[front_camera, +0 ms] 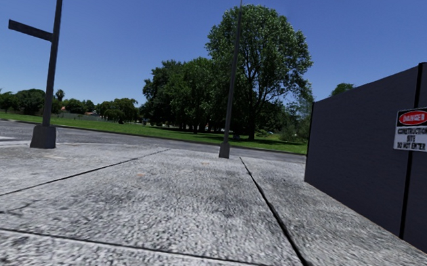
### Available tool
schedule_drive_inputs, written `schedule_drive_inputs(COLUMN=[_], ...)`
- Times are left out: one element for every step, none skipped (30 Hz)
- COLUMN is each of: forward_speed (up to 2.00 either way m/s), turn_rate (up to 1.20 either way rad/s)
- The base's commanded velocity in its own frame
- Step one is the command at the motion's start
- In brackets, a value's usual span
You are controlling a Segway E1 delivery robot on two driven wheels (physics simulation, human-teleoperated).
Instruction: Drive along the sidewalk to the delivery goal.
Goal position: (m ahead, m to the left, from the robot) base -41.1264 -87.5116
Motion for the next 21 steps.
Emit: schedule_drive_inputs(forward_speed=[2.0, 2.0, 2.0, 2.0, 2.0, 2.0, 2.0, 2.0, 2.0, 2.0, 2.0, 2.0, 2.0, 2.0, 2.0, 2.0, 2.0, 2.0, 2.0, 2.0, 2.0], turn_rate=[0.0, 0.0, 0.0, 0.0, 0.0, 0.0, 0.0, 0.0, 0.0, 0.0, 0.0, 0.0, 0.0, 0.0, 0.0, 0.0, 0.0, 0.0, 0.0, 0.0, 0.0])
